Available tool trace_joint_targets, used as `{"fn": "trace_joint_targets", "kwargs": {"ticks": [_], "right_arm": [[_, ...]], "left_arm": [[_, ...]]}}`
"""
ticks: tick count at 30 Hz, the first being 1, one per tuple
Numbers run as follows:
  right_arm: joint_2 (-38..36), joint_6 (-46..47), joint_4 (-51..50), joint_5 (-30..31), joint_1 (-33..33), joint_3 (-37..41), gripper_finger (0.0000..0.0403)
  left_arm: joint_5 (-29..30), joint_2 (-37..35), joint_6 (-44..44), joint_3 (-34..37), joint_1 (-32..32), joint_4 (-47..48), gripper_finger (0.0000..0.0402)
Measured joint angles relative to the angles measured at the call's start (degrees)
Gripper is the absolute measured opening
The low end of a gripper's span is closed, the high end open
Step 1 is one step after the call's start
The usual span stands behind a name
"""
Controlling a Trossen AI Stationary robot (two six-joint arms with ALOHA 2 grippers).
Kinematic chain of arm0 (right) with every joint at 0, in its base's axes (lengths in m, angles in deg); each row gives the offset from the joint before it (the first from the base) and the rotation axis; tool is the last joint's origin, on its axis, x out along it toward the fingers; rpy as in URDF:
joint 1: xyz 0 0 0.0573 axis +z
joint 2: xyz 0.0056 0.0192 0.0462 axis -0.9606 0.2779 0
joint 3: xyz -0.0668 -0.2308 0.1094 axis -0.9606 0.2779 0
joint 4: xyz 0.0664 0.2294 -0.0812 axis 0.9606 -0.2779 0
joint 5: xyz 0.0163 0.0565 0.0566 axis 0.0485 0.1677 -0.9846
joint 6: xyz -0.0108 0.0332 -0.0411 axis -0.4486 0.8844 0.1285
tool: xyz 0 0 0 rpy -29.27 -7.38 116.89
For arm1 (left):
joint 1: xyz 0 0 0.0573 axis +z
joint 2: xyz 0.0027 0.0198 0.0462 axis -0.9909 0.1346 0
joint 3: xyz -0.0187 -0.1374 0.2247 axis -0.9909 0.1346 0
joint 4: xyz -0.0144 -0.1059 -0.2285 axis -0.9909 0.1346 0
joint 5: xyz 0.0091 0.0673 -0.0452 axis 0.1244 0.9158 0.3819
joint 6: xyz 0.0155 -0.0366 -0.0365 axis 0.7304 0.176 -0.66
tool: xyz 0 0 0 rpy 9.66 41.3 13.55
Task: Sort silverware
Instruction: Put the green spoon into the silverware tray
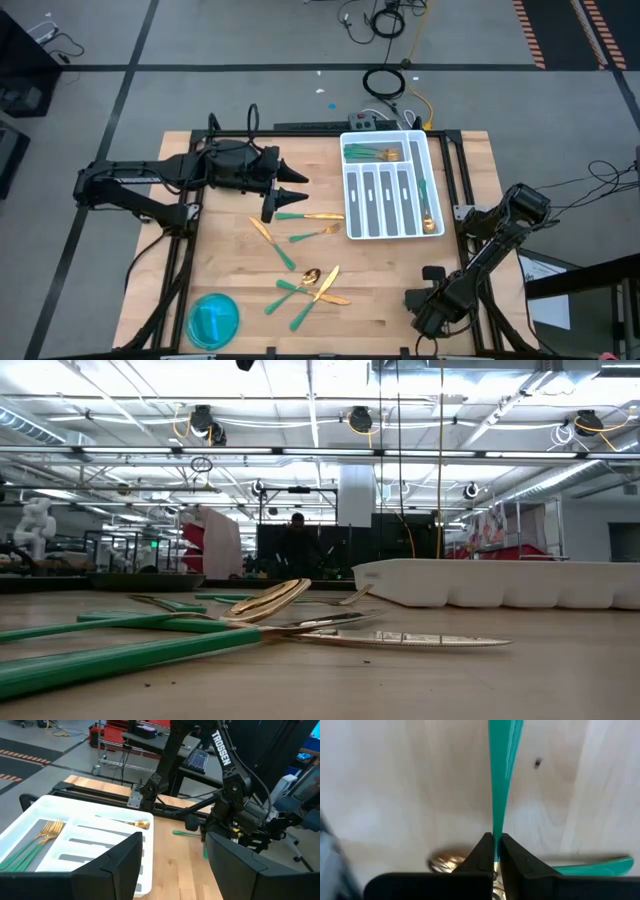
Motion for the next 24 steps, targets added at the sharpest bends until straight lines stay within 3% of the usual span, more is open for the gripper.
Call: {"fn": "trace_joint_targets", "kwargs": {"ticks": [6,13,20,24], "right_arm": [[-7.64,12.02,0.84,9.4,-4.63,-1.12,0.0001],[-21.09,26.6,-17.25,20.86,-14.04,-1.08,0.0],[-33.06,28.21,-29.03,28.09,-28.74,-1.08,0.0],[-37.88,24.39,-30.15,30.09,-36.98,1.06,0.0]], "left_arm": [[0.0,0.0,0.27,0.0,0.0,0.0,0.0225],[0.0,0.0,1.47,0.0,0.0,0.02,0.0225],[0.0,0.0,1.53,0.0,-0.02,0.01,0.0225],[0.0,0.0,1.53,0.0,-0.07,0.02,0.0225]]}}
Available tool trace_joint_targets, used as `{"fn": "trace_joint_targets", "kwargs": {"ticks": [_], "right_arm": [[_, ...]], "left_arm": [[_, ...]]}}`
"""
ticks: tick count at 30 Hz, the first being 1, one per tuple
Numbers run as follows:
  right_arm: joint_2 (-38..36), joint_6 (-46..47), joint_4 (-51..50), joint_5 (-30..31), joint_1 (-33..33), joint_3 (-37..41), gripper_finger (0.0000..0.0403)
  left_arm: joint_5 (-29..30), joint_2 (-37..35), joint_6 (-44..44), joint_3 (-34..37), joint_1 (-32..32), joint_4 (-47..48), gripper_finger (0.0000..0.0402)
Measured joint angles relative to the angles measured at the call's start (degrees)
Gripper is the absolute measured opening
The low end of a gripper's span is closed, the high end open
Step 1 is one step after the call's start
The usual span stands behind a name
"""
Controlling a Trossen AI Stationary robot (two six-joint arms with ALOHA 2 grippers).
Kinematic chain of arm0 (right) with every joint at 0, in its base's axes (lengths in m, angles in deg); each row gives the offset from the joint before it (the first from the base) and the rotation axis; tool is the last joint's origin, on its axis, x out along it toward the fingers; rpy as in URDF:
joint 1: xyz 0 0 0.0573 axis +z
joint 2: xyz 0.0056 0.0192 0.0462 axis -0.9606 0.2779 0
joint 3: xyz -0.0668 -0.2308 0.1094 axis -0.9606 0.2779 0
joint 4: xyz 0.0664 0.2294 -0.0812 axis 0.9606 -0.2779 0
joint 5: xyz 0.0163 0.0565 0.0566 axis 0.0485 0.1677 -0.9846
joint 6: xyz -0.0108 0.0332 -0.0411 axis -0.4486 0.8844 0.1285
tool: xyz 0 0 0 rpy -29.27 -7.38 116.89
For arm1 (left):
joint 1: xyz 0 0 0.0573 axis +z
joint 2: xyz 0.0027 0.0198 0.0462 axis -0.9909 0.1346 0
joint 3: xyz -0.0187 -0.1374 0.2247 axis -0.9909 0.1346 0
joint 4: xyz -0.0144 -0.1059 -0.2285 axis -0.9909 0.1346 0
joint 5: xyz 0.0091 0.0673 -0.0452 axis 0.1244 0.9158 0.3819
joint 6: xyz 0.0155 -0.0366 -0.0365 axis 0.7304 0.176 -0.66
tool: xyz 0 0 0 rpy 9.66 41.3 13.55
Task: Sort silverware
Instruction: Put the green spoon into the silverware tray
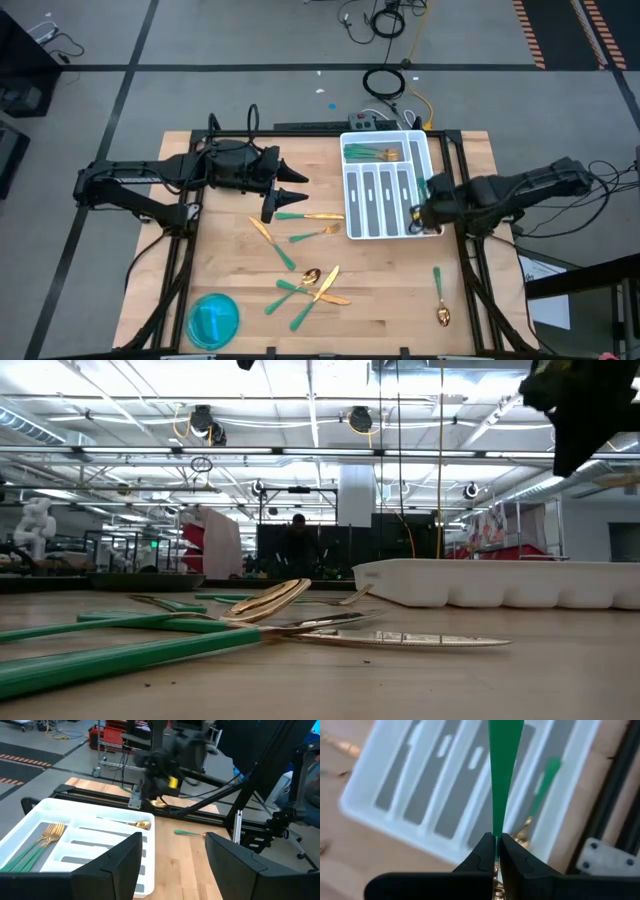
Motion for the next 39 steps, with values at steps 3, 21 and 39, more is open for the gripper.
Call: {"fn": "trace_joint_targets", "kwargs": {"ticks": [3,21,39], "right_arm": [[-2.43,-2.65,1.57,-0.22,-5.19,3.41,0.0],[-5.51,-21.11,24.86,-8.17,-24.98,23.07,0.0],[-3.59,-31.38,28.44,-12.35,-36.54,25.36,0.0]], "left_arm": [[-0.01,0.0,-0.02,0.0,0.0,-0.02,0.0225],[0.0,0.0,-0.15,0.0,0.0,-0.2,0.0225],[1.25,0.0,-0.17,0.0,0.0,-0.19,0.0225]]}}
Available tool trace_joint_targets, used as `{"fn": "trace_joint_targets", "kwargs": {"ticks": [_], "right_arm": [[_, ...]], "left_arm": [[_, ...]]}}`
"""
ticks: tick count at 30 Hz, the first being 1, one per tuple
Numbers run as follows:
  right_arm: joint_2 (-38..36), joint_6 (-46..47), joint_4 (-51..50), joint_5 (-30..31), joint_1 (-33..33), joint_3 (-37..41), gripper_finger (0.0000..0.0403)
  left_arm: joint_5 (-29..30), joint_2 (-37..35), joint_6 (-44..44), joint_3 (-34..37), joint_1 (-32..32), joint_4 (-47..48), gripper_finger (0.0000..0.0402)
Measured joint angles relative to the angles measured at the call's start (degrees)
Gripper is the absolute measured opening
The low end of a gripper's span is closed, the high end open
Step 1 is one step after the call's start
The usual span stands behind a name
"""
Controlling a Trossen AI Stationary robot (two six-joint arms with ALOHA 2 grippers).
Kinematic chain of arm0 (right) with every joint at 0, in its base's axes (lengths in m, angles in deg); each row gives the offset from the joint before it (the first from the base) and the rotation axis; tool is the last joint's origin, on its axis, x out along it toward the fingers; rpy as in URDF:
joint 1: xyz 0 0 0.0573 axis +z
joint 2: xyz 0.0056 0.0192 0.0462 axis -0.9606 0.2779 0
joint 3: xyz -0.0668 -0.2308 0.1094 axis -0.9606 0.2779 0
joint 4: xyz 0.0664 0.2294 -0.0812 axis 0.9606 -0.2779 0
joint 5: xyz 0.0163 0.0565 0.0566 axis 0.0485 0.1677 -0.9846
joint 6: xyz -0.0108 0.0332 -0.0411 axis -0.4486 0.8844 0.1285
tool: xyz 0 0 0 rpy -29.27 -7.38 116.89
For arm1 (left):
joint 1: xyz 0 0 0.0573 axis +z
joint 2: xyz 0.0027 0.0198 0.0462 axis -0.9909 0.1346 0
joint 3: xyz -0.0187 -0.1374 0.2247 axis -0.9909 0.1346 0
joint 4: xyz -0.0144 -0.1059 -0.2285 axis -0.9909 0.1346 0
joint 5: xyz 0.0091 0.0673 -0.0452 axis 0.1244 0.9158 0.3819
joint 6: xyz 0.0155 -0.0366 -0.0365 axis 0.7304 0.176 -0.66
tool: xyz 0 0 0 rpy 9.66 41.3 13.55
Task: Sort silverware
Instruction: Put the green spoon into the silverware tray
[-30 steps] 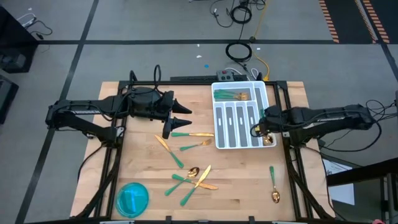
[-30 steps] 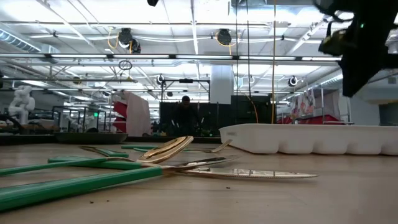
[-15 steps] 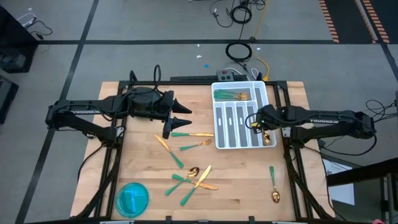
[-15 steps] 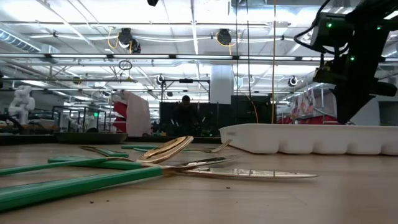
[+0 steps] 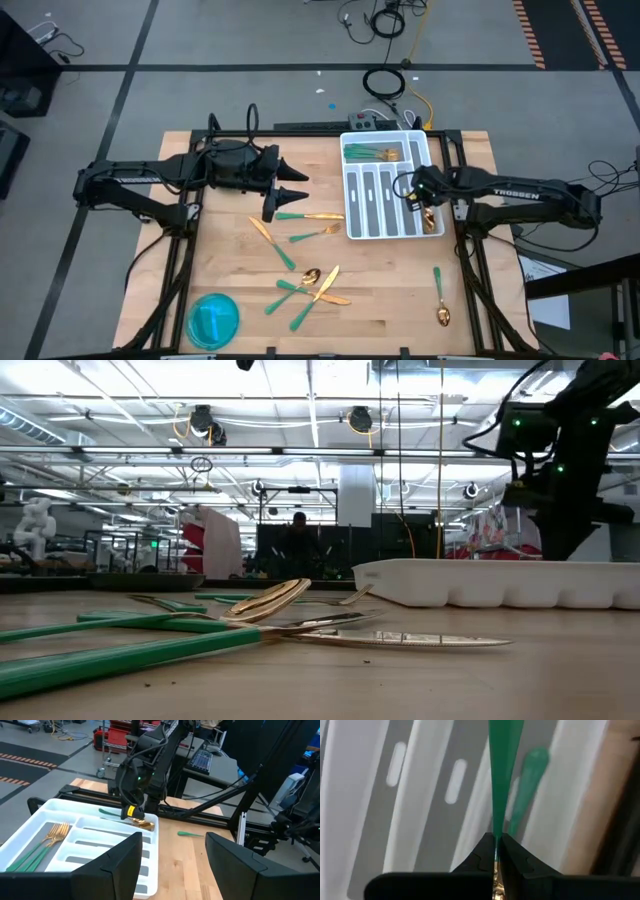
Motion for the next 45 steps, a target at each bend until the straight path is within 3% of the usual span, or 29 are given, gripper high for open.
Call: {"fn": "trace_joint_targets", "kwargs": {"ticks": [12,26,34,37,41,45], "right_arm": [[0.2,1.67,3.06,-1.58,0.05,2.16,0.0007],[-0.15,1.74,2.28,-0.91,0.05,1.99,0.0124],[-3.44,-0.54,1.55,1.56,0.09,-3.57,0.0141],[-3.75,-3.12,1.95,-0.16,0.82,-7.25,0.0141],[-2.78,-6.43,11.44,-4.2,5.6,-12.48,0.0141],[3.45,-12.34,20.61,-4.77,12.86,-17.91,0.0138]], "left_arm": [[0.02,0.02,0.02,0.0,0.0,0.13,0.0225],[0.04,0.02,0.04,0.0,0.0,0.14,0.0225],[0.77,0.02,0.09,0.0,0.04,0.13,0.0225],[0.81,0.02,0.04,0.0,0.01,0.16,0.0225],[-0.59,0.01,0.01,0.0,-0.04,1.61,0.0225],[-1.97,0.01,-1.41,0.0,-0.11,3.14,0.0225]]}}
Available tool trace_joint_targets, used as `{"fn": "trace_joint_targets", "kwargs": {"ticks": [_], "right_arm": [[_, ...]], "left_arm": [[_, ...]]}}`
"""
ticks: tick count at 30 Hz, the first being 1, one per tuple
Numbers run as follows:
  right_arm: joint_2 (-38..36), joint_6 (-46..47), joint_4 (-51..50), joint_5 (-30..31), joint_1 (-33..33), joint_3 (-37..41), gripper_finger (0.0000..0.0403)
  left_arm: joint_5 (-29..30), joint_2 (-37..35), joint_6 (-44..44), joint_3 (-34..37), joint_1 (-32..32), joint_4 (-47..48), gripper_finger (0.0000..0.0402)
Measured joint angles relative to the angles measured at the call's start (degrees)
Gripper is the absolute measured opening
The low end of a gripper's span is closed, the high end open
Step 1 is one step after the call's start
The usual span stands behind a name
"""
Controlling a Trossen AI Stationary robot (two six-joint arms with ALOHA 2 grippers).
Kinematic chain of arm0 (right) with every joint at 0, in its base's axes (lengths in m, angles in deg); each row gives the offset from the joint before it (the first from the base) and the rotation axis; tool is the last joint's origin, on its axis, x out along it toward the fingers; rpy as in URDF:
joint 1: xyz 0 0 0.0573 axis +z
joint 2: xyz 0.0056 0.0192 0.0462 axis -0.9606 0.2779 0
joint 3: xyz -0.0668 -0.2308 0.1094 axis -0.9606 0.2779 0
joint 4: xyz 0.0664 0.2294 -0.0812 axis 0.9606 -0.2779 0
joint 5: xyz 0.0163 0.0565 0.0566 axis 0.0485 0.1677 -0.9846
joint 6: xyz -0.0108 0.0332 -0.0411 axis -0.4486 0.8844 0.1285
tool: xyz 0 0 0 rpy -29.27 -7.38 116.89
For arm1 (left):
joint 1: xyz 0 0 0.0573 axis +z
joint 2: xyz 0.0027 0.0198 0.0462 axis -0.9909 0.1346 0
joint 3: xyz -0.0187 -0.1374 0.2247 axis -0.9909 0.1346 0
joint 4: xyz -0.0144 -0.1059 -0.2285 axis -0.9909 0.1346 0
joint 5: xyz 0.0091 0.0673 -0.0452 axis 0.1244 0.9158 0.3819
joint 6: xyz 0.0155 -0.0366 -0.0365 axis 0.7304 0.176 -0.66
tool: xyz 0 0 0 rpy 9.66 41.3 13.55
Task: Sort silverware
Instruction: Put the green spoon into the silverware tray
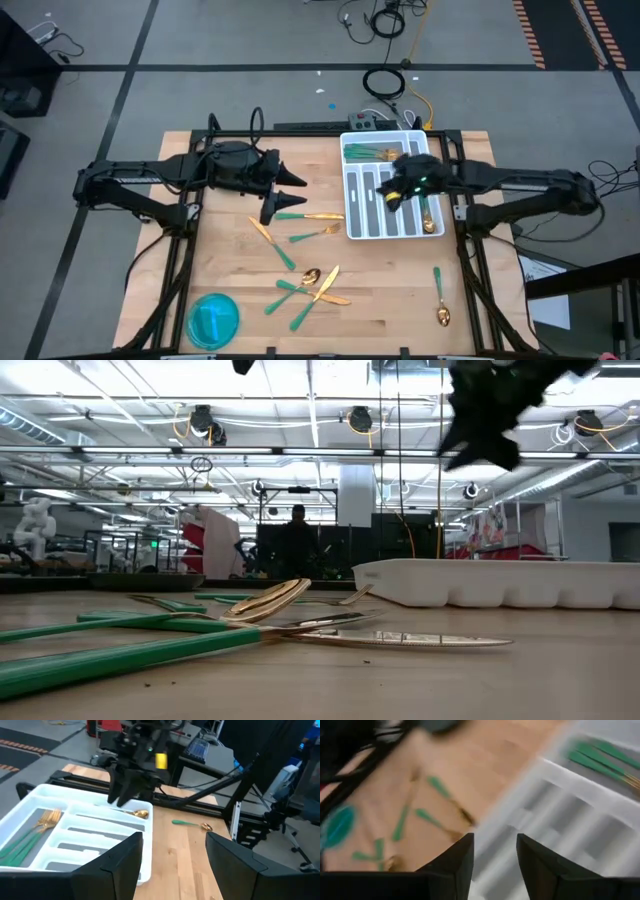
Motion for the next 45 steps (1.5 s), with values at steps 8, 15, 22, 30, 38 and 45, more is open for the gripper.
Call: {"fn": "trace_joint_targets", "kwargs": {"ticks": [8,15,22,30,38,45], "right_arm": [[25.91,-14.05,3.28,-6.21,10.61,-15.86,0.0122],[42.66,-8.39,9.94,-15.09,14.64,-21.59,0.0145],[48.53,-2.33,14.38,-17.84,17.92,-21.59,0.0192],[52.19,4.49,21.94,-16.02,18.89,-21.66,0.0205],[54.98,7.89,23.42,-14.36,19.54,-21.78,0.0202],[55.36,9.18,23.68,-11.92,20.46,-21.68,0.0201]], "left_arm": [[-1.55,-2.51,-1.92,0.0,0.0,0.73,0.0225],[0.32,-9.55,-4.64,-0.02,0.0,0.91,0.0225],[2.28,-14.43,-4.67,-0.02,0.0,2.9,0.0225],[3.06,-14.75,-4.15,-0.02,0.0,3.96,0.0225],[3.06,-14.75,-4.15,-0.02,0.0,5.93,0.0225],[3.06,-14.75,-4.02,-0.02,0.0,6.97,0.0225]]}}
